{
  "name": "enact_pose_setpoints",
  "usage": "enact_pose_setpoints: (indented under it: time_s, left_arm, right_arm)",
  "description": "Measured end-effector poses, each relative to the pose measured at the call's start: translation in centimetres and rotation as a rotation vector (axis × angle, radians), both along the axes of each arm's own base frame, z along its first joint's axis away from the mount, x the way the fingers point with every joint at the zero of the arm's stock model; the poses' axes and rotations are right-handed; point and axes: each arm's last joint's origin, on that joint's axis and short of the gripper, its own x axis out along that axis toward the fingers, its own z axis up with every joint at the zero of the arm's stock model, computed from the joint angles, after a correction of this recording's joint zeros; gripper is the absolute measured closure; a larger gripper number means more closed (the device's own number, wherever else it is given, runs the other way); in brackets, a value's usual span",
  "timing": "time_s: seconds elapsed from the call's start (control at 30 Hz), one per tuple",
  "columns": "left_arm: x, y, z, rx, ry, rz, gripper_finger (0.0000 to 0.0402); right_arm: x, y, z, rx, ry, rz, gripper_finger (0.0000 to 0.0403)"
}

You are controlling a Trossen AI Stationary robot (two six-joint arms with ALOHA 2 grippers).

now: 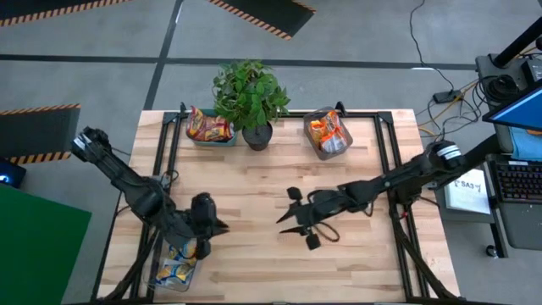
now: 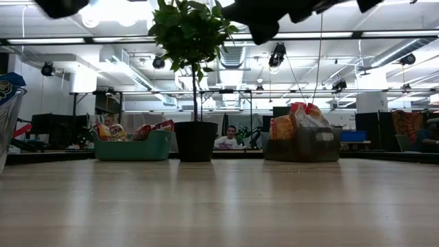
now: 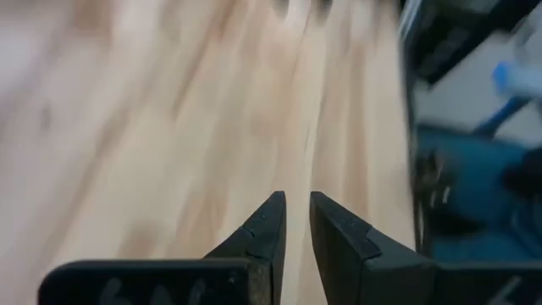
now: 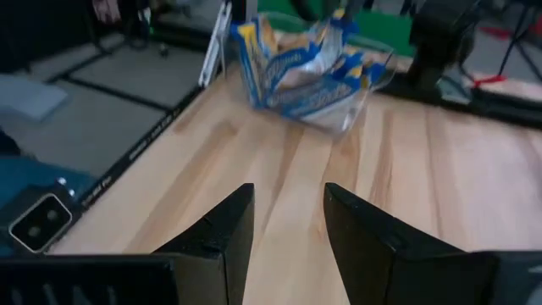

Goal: Sort Maruchan noodles
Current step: Put the blue noodle pack into the transparent bin

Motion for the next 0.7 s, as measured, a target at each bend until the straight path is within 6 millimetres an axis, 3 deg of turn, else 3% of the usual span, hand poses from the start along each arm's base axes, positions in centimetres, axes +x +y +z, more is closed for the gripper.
enact_pose_setpoints:
  time_s: [0.2,0.47,0.7]
  left_arm:
    - [-0.9,0.1,-1.1,-0.059,0.41,0.096,0.0363]
    - [-0.8,-1.1,1.2,-0.071,0.799,0.155,0.0363]
    - [0.1,-3.0,1.2,0.007,0.94,0.127,0.0363]
  right_arm:
    - [-2.0,-0.6,0.3,0.036,-0.073,-0.007,0.0268]
    - [-2.0,-0.7,0.5,0.03,-0.082,-0.03,0.0268]
    - [-2.0,-0.8,0.5,0.018,-0.083,-0.045,0.0268]
